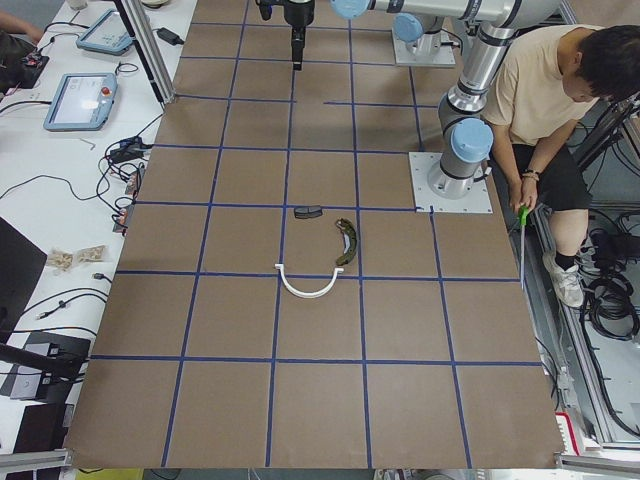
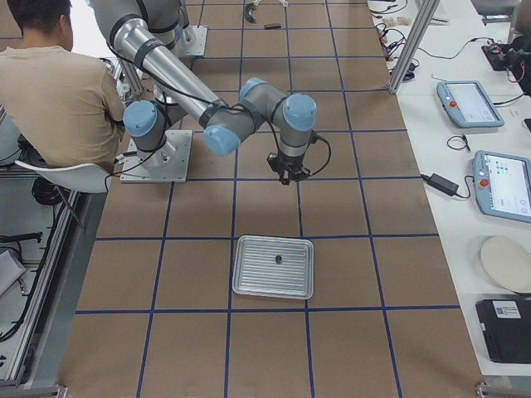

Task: Place bearing gear from tray to pile

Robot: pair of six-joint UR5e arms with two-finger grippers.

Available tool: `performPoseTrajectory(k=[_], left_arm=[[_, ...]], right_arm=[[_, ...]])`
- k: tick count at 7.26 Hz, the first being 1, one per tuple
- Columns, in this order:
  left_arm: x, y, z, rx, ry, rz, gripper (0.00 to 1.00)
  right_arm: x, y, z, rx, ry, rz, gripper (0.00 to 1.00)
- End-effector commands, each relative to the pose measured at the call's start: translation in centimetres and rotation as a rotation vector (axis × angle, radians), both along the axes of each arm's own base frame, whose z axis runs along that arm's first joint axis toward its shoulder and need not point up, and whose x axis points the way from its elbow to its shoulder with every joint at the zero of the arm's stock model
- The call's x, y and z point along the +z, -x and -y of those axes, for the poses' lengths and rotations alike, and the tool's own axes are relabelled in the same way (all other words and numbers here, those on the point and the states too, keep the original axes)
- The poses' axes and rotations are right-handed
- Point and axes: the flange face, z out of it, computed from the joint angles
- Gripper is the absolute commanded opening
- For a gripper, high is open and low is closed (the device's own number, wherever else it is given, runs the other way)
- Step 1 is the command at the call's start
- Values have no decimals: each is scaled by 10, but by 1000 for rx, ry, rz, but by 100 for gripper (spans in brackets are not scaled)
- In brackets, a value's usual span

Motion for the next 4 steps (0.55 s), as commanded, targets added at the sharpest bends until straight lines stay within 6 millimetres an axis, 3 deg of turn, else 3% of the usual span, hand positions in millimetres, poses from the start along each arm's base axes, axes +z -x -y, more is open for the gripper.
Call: performPoseTrajectory(k=[1, 2, 4], left_arm=[[0, 0, 1, -1, 1, -1, 100], [0, 0, 0, -1, 1, -1, 100], [0, 0, 1, -1, 1, -1, 100]], right_arm=[[16, -171, 7, -253, -6, -12, 0], [12, -246, 8, -405, -2, -19, 0], [-16, -355, 14, -660, 42, -10, 0]])
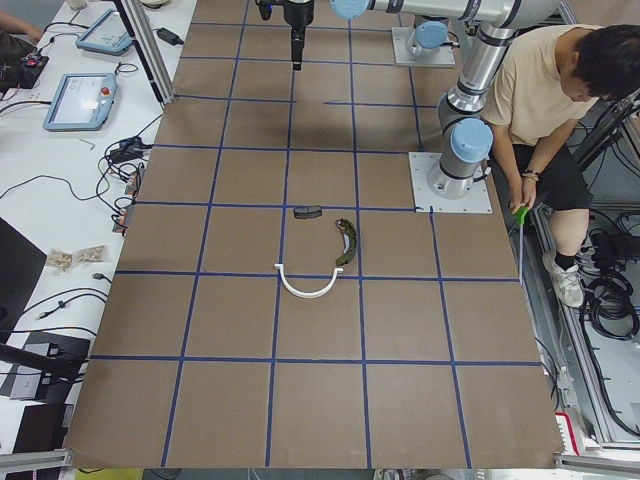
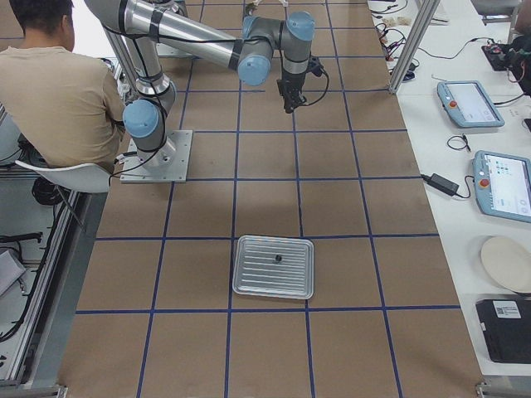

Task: Place bearing gear from tray to pile

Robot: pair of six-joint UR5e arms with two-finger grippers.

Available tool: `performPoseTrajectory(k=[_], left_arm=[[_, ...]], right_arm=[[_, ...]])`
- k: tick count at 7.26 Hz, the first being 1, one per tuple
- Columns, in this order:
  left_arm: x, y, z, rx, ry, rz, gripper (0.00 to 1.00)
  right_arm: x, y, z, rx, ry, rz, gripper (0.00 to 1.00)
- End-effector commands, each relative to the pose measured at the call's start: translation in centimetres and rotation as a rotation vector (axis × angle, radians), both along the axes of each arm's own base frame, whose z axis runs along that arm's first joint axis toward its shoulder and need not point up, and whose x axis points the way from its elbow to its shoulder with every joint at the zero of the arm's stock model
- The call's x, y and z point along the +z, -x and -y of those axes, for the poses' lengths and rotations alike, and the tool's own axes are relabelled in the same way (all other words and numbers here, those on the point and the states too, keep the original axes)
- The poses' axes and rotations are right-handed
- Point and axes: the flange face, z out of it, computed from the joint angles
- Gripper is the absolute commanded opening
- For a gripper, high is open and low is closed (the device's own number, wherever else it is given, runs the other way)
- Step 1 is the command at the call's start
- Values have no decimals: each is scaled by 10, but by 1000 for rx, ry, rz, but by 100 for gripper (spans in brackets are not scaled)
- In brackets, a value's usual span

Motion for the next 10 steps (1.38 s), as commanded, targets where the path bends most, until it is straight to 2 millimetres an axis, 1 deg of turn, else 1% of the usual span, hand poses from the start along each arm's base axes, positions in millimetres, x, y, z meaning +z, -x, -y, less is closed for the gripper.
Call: performPoseTrajectory(k=[1, 2, 3, 4, 5, 6, 7, 8, 9, 10], left_arm=[[-1, 0, -1, 0, -1, 0, 100], [-1, 0, -1, -1, -1, 0, 100], [-1, -1, -1, -3, -1, 2, 100], [-1, -1, -1, -3, -1, 2, 100], [0, -1, -1, -1, 0, 2, 100], [-1, -1, -1, -6, -1, 2, 100], [-1, -1, -1, -4, -1, 2, 100], [-1, -2, -1, -3, 0, 2, 100], [0, -1, -1, -6, 5, 2, 100], [0, -1, -1, -6, 5, 2, 100]], right_arm=[[-43, -126, -3, -269, 37, 21, 0], [-73, -172, 3, -400, 67, 96, 0], [-103, -204, 5, -463, 79, 119, 0], [-130, -227, 2, -517, 42, 111, 0], [-144, -232, 4, -517, 30, 107, 1], [-145, -232, 4, -513, 28, 106, 2], [-146, -232, 4, -507, 29, 106, 72], [-145, -231, 5, -494, 34, 106, 100], [-137, -227, 9, -424, 52, 94, 100], [-116, -215, 17, -355, 70, 95, 100]])
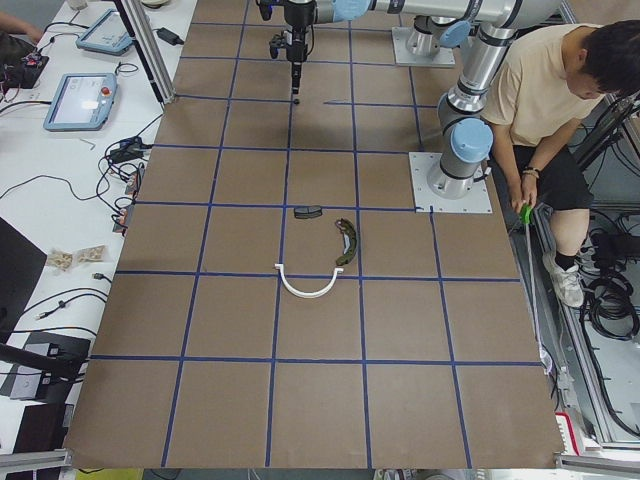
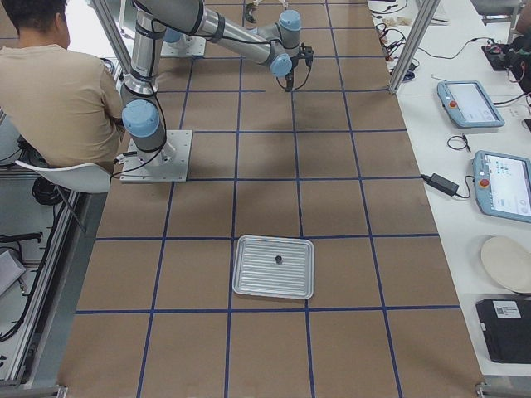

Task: Place bearing gear from tray to pile

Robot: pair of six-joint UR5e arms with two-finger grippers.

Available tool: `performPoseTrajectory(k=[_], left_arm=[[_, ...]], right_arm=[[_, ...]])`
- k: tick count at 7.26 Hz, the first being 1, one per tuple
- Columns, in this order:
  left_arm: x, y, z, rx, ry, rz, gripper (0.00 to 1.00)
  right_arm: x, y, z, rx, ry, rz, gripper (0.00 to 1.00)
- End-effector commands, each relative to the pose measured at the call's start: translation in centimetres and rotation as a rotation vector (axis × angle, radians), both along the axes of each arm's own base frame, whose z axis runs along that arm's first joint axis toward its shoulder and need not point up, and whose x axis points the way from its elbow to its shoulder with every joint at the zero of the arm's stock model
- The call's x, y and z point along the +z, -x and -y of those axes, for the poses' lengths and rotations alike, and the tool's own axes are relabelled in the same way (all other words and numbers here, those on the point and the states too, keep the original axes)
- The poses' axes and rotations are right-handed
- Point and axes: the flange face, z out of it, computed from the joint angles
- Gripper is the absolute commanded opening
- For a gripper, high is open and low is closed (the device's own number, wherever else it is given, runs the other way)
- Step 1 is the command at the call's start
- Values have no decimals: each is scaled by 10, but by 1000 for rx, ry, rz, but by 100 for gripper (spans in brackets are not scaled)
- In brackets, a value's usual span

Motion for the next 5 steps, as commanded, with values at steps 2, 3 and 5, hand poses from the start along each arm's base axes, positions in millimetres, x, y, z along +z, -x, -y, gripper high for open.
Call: performPoseTrajectory(k=[2, 3, 5], left_arm=[[-11, 4, 5, 3, -20, -2, 100], [-18, 8, 13, 22, -31, -7, 100], [-65, 108, 4, 5, -35, -47, 100]], right_arm=[[94, 93, 12, 169, -25, -37, 100], [144, 152, 5, 169, -24, -37, 100], [184, 282, -11, 292, -50, -38, 92]])
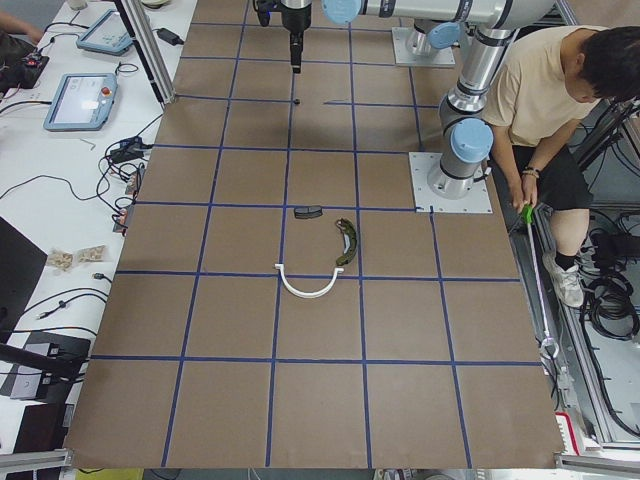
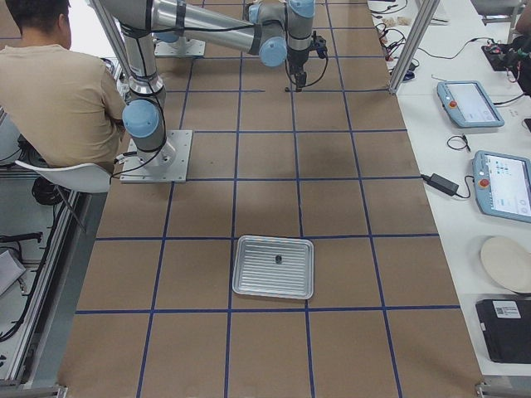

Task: Place bearing gear from tray to pile

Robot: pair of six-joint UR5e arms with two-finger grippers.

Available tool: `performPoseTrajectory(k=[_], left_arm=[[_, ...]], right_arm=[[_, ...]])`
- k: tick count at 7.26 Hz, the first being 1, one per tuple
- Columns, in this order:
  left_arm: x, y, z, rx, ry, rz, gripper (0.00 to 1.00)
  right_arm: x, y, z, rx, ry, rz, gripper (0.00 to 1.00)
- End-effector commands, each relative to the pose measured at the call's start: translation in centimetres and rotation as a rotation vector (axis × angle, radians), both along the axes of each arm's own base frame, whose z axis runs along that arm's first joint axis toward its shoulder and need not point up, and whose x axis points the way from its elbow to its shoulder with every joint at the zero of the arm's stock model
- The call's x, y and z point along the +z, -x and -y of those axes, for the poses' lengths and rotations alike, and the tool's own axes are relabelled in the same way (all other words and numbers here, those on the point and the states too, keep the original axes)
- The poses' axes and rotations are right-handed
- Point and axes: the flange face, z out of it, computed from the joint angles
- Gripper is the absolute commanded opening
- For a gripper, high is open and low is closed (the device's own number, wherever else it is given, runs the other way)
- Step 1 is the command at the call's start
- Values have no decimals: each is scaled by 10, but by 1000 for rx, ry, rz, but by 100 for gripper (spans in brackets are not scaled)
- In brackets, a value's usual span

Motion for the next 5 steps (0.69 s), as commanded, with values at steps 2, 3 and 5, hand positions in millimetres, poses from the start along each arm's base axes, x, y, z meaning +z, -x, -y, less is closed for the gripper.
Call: performPoseTrajectory(k=[2, 3, 5], left_arm=[[-102, 142, -20, 30, -20, -10, 100], [-144, 181, -35, -20, -30, 23, 100], [-207, 193, -32, -10, -6, 142, 100]], right_arm=[[29, 235, -37, 209, -40, 17, 92], [27, 303, -54, 237, -63, -29, 92], [-11, 401, -50, 345, -57, -153, 90]])
